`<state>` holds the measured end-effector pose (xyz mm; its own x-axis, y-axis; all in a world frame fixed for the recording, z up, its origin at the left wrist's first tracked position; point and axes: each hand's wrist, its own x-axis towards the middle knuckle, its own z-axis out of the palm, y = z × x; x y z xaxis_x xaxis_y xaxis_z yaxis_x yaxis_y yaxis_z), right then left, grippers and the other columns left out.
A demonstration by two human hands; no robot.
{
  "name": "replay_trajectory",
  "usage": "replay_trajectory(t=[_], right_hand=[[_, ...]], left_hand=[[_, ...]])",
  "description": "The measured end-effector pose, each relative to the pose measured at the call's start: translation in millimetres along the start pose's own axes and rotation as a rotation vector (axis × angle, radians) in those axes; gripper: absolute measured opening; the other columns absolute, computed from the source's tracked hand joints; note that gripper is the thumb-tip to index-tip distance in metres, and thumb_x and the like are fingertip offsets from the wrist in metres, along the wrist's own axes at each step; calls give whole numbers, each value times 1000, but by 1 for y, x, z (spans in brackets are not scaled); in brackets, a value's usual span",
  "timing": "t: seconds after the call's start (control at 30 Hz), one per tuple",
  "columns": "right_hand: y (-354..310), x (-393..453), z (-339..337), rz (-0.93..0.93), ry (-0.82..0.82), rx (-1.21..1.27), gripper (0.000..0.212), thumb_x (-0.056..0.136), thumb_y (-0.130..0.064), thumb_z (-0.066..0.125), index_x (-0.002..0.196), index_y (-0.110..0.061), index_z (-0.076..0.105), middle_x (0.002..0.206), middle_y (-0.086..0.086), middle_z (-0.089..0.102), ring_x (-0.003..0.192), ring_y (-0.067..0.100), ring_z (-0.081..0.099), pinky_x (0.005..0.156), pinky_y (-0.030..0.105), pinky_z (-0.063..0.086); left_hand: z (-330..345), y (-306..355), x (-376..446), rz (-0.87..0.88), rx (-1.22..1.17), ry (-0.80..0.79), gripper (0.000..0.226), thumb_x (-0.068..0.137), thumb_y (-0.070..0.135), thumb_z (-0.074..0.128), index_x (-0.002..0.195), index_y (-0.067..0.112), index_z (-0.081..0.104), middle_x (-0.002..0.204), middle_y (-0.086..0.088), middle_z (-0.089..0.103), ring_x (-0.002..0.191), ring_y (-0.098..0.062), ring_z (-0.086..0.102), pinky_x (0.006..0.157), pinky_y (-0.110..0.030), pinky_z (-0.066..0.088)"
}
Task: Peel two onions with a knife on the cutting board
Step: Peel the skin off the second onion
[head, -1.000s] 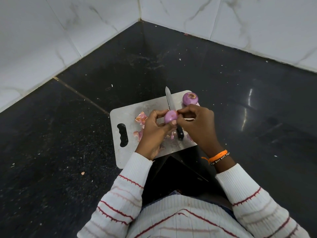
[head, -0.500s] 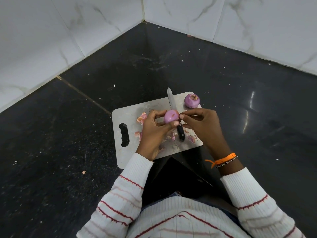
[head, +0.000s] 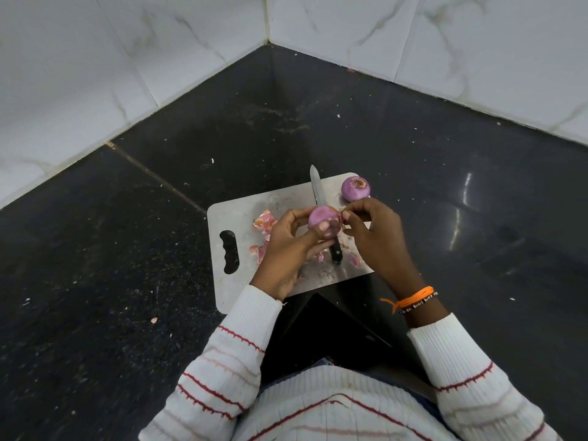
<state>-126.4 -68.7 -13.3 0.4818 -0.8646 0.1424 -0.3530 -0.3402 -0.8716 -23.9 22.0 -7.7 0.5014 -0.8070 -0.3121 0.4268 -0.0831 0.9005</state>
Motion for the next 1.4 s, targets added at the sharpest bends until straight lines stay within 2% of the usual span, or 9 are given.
replay_trajectory(t=[0.2, 0.37, 0.53, 0.73, 0.87, 1.1, 1.17, 1.27, 1.4], right_hand=[[13, -1, 3, -51, 12, -159, 5, 89, -5, 55, 88, -6, 60, 89, 8, 59, 81, 23, 58, 74, 35, 49], [23, -1, 3, 23, 7, -117, 16, 87, 0, 56, 81, -14, 56, 88, 3, 58, 80, 30, 64, 75, 45, 53], [7, -3, -1, 3, 55, 120, 23, 87, 9, 48, 87, -9, 61, 88, 3, 63, 80, 17, 64, 74, 31, 57], [2, -5, -2, -69, 20, 210, 11, 83, -12, 67, 94, -12, 65, 90, 0, 67, 82, 10, 64, 69, 15, 52], [5, -4, 0, -37, 70, 136, 8, 86, -6, 62, 84, -13, 62, 83, -3, 62, 76, 14, 63, 66, 23, 55], [18, -2, 3, 20, 72, -41, 11, 85, -7, 64, 80, -15, 59, 84, 2, 61, 73, 23, 63, 69, 37, 53], [17, -3, 4, 25, 70, -50, 8, 86, -2, 61, 86, -10, 63, 87, 3, 63, 76, 22, 64, 72, 36, 54], [9, -4, 1, 30, 84, 58, 25, 87, 11, 48, 94, -2, 68, 87, 4, 66, 79, 19, 67, 76, 28, 57], [-3, -7, -3, -18, 89, 125, 16, 85, 0, 59, 88, -9, 71, 79, -2, 69, 74, 8, 67, 74, 19, 54]], left_hand=[[0, -1, 0, -26, -101, -71, 22, 89, 11, 57, 111, 10, 56, 123, -16, 59, 105, -22, 65, 80, -27, 58], [0, 4, 0, 9, -101, -95, 18, 89, 12, 56, 106, 16, 59, 108, -3, 66, 94, -11, 69, 79, -21, 57], [-3, 0, 0, 15, -32, -35, 23, 87, 12, 61, 109, 19, 59, 123, -9, 59, 104, -19, 66, 81, -26, 57], [-4, -3, 2, -2, 14, -31, 42, 81, 21, 66, 120, 8, 58, 122, -13, 62, 102, -22, 68, 83, -30, 57], [-3, -4, 1, -12, -2, -52, 39, 77, 24, 66, 114, 11, 60, 123, -15, 61, 104, -24, 67, 81, -28, 58], [-3, -1, 0, -17, -109, -109, 22, 89, 12, 57, 111, 13, 59, 124, -16, 60, 105, -23, 66, 79, -25, 58], [-2, 0, -1, 2, -92, -97, 22, 88, 10, 59, 109, 16, 60, 123, -13, 60, 105, -24, 66, 78, -26, 58], [-2, -1, -1, 57, 3, -26, 26, 83, 5, 67, 104, 19, 63, 118, -8, 61, 106, -25, 65, 75, -25, 58], [-6, -4, 1, 72, 52, -9, 28, 81, 6, 70, 105, 19, 65, 117, -8, 63, 105, -26, 66, 81, -31, 58]])
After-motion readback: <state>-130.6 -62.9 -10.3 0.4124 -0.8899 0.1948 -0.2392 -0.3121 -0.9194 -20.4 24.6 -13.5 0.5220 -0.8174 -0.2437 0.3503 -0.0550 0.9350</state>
